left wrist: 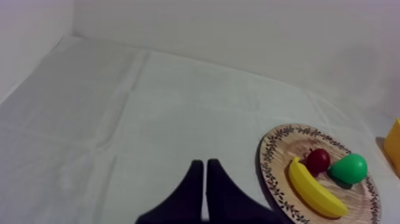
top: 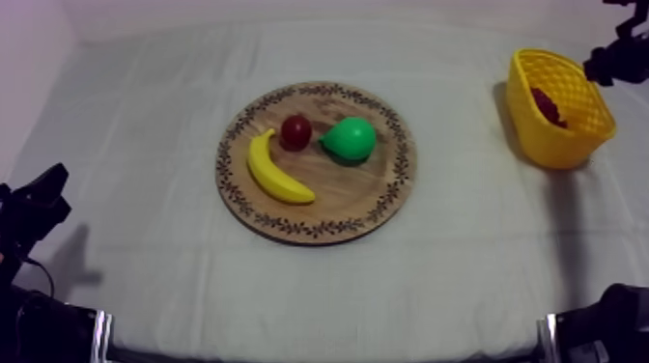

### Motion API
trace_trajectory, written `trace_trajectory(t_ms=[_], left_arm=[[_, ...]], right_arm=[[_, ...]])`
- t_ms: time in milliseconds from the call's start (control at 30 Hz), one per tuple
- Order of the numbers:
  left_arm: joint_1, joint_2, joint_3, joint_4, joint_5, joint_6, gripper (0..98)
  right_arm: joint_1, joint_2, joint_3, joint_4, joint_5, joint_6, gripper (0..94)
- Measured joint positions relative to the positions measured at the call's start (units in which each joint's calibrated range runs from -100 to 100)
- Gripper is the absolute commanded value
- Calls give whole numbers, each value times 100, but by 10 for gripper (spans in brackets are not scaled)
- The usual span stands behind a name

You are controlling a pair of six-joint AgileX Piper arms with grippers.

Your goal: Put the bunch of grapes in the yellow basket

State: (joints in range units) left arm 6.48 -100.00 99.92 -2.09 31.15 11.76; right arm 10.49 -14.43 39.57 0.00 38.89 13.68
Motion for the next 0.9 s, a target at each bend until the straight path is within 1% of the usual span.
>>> trace_trajectory(t_ms=[200, 367, 533, 700, 900], left_arm=[[0, 0, 0, 0, 0, 0, 1], [0, 0, 0, 0, 0, 0, 1], [0, 0, 0, 0, 0, 0, 1], [0, 0, 0, 0, 0, 0, 1], [0, 0, 0, 0, 0, 0, 1]], right_arm=[[-50, -924, 1034, -46, -787, 10, 364], [-154, -1608, 1765, -40, -1376, -171, 276], [-312, -2303, 2542, 0, -2014, -308, 226], [-498, -3017, 3242, 0, -2373, -371, 185], [-702, -3860, 4024, 0, -2550, -554, 111]])
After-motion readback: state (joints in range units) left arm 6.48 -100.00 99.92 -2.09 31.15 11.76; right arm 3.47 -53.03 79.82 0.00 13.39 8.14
